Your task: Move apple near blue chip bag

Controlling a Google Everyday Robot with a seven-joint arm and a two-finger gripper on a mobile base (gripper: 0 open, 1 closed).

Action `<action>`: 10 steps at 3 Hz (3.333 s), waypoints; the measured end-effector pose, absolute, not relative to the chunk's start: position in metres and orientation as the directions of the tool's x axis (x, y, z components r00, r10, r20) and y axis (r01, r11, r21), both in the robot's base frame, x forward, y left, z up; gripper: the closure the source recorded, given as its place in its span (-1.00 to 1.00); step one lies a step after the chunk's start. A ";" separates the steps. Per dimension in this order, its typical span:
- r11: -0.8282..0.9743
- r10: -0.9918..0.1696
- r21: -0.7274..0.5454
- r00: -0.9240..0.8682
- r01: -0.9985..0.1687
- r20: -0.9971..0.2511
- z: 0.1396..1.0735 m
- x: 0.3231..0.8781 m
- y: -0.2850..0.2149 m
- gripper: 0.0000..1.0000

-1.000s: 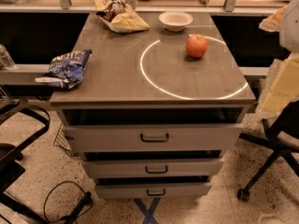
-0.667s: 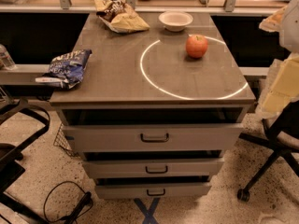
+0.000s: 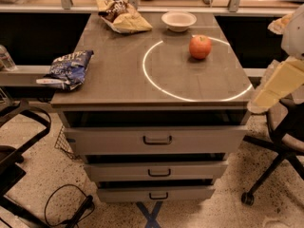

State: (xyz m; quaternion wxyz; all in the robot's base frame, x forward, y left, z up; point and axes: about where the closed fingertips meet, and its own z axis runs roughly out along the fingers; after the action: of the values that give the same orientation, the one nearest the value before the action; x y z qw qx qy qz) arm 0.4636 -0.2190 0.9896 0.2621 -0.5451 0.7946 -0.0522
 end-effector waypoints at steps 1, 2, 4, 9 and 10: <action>0.510 -0.821 -0.385 -0.303 -0.769 -0.484 0.981 0.496 -0.238 -1.00; 0.597 -0.747 -0.417 -0.286 -0.685 -0.600 0.984 0.533 -0.257 -1.00; 0.733 -0.524 -0.360 -0.140 -0.577 -0.840 0.978 0.643 -0.281 -1.00; 0.739 -0.171 -0.038 -0.133 -0.673 -0.976 0.891 0.773 -0.207 -1.00; 0.718 -0.149 0.003 -0.157 -0.696 -0.976 0.871 0.795 -0.185 -1.00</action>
Offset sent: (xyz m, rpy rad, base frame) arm 0.1202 -0.0675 -0.0003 0.3560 -0.3673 -0.2181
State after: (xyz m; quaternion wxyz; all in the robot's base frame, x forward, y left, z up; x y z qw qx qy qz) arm 0.7945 -0.1846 0.8714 0.5797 -0.2921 0.7231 0.2361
